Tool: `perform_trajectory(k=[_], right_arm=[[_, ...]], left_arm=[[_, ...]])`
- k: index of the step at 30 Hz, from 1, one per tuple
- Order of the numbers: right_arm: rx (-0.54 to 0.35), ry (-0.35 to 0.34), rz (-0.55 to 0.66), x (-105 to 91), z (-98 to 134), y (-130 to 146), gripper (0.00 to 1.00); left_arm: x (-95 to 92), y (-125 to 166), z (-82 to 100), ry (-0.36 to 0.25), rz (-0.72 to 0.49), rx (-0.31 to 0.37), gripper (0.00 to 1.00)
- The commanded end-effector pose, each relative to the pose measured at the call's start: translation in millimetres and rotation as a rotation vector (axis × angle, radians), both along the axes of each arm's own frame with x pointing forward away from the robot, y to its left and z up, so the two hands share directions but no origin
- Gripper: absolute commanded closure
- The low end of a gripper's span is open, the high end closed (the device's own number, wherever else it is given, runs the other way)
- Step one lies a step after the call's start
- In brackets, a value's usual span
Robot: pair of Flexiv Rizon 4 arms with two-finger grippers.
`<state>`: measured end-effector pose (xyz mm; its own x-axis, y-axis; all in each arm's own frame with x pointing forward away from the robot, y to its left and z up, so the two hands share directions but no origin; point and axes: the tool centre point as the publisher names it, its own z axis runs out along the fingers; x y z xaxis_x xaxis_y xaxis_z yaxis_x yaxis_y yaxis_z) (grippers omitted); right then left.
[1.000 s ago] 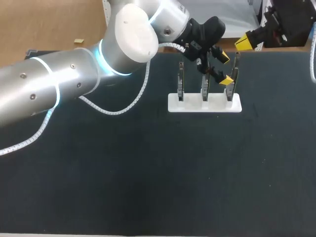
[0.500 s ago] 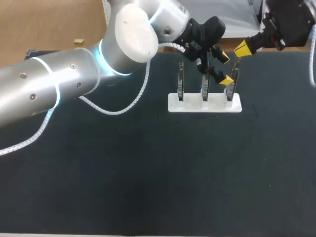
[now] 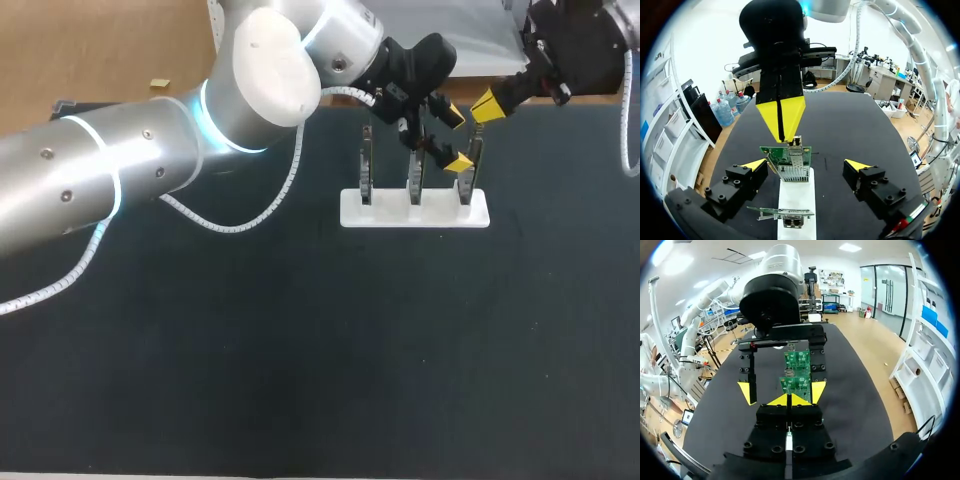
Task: Pick up the optical module with the left hand, and insert it into the network port with the right hand.
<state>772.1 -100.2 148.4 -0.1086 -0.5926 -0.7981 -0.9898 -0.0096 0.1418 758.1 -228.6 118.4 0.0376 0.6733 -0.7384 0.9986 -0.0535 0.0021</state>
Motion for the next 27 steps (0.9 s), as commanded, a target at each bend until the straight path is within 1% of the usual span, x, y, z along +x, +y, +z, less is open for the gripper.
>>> perform_trajectory(k=[1, 19, 27], right_arm=[[0.003, 0.01, 0.0, 0.9, -5, -1, 1.0], [-0.002, 0.045, -0.016, -3.7, -21, -3, 1.0], [0.016, 0.028, -0.021, -3.0, -16, -3, 1.0]], left_arm=[[2.3, -1, 0.7, 0.004, -0.002, 0.006, 0.0], [2.3, -1, 0.7, 0.004, -0.002, 0.006, 0.0], [2.3, -1, 0.7, 0.004, -0.002, 0.006, 0.0]])
